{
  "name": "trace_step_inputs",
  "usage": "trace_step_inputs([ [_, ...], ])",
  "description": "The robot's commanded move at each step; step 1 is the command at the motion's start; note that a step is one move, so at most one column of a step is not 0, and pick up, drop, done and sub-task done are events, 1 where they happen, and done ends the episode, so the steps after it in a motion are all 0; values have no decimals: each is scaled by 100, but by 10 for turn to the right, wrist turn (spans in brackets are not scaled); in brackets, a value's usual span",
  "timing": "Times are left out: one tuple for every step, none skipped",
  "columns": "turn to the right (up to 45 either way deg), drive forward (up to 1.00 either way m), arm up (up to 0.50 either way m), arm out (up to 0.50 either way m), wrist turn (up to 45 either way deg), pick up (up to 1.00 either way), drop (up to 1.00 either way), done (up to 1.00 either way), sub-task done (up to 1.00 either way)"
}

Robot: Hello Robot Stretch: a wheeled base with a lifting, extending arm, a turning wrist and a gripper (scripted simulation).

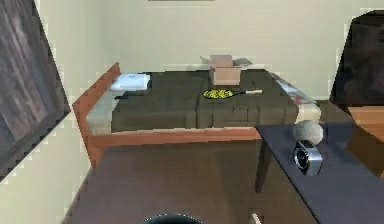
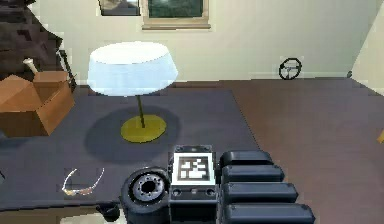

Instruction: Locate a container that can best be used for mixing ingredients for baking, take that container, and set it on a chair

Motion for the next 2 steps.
trace_step_inputs([
  [0, 20, 0, 0, 0, 0, 0, 0, 0],
  [-30, 0, 0, 0, 0, 0, 0, 0, 0],
])
